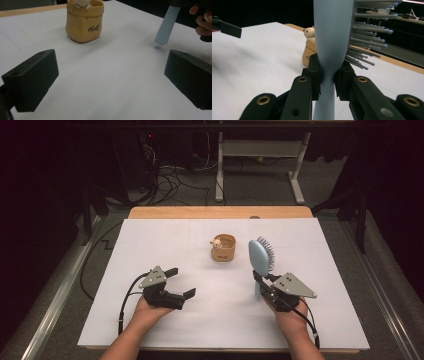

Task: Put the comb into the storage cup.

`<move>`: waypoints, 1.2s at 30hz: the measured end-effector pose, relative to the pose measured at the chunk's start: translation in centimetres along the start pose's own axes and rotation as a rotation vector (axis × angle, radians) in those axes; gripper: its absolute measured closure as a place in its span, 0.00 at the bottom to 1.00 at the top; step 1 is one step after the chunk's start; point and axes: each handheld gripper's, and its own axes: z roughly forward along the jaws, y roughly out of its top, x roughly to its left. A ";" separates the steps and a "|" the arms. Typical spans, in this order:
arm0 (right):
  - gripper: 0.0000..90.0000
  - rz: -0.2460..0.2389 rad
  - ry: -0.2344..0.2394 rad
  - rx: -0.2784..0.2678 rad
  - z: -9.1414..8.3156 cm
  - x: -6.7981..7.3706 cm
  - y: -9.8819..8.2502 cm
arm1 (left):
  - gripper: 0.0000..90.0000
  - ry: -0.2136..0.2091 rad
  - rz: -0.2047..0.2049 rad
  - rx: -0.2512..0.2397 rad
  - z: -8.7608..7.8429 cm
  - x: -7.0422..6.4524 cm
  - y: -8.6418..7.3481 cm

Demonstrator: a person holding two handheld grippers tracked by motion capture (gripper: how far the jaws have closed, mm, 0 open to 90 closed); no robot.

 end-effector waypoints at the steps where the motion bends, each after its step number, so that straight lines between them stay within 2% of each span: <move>1: 0.87 -0.004 0.002 -0.002 0.2 0.2 0.1 | 0.00 0.000 0.001 0.001 0.0 0.0 0.0; 14: 0.87 0.010 0.046 -0.017 2.2 1.9 1.2 | 0.00 -0.003 0.001 -0.004 -0.1 0.0 0.0; 26: 0.87 -0.028 0.105 -0.029 4.0 4.0 2.0 | 0.00 -0.001 0.009 -0.002 0.0 -0.1 0.0; 36: 0.87 -0.035 0.120 -0.043 3.3 5.1 1.6 | 0.00 0.000 0.023 -0.026 -0.4 -0.7 0.5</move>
